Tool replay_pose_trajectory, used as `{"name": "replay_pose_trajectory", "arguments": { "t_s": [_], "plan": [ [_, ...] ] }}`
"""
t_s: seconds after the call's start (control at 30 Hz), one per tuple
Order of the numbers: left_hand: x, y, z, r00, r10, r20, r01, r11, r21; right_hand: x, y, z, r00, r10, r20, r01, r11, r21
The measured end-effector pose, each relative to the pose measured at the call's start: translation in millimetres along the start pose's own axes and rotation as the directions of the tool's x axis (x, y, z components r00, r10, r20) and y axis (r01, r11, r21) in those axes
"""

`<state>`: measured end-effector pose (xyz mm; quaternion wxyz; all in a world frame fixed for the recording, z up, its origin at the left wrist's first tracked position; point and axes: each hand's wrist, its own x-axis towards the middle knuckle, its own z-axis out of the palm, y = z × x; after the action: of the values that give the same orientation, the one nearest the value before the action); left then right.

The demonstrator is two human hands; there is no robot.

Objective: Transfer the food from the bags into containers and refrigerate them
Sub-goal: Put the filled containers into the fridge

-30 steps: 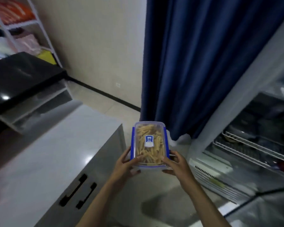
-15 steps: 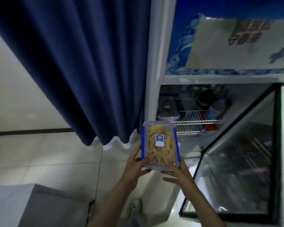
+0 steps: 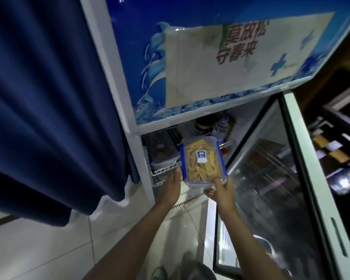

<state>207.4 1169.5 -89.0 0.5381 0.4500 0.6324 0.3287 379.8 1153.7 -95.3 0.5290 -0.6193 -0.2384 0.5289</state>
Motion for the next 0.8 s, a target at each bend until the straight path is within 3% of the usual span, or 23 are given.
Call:
{"name": "replay_pose_trajectory", "arguments": {
  "t_s": [0.07,0.17,0.2,0.37,0.47,0.67,0.8],
  "plan": [
    [33.5,-6.5,-1.6,0.992,0.117,-0.041,-0.105,0.967,0.233,27.3,-10.3,1.1,1.0,-0.026,0.007,0.026,0.999,-0.026],
    [73.1,-25.1,-8.0,0.968,0.25,-0.005,-0.177,0.698,0.694,71.1,-15.8,7.0,0.998,-0.055,0.042,0.058,0.995,-0.077],
    [80.5,-29.9,-10.0,0.967,0.255,0.018,-0.176,0.615,0.768,85.7,-14.0,9.8,0.997,-0.063,0.049,0.068,0.993,-0.101],
    [92.6,-64.9,-10.5,0.979,0.202,0.024,-0.104,0.401,0.91,151.7,-10.3,21.7,0.994,-0.059,0.09,0.074,0.983,-0.168],
    [91.9,-82.1,-11.8,0.98,0.2,0.016,-0.09,0.368,0.925,185.9,-5.5,24.6,0.995,-0.015,0.103,0.035,0.98,-0.197],
    [100.2,-89.5,-5.7,0.962,0.271,-0.039,-0.078,0.411,0.908,232.7,10.7,40.9,0.987,0.049,0.151,-0.007,0.962,-0.271],
    [109.1,-96.3,-4.8,0.944,0.321,-0.078,-0.061,0.402,0.913,274.5,32.9,53.3,0.991,-0.018,0.133,0.075,0.895,-0.44]
  ]
}}
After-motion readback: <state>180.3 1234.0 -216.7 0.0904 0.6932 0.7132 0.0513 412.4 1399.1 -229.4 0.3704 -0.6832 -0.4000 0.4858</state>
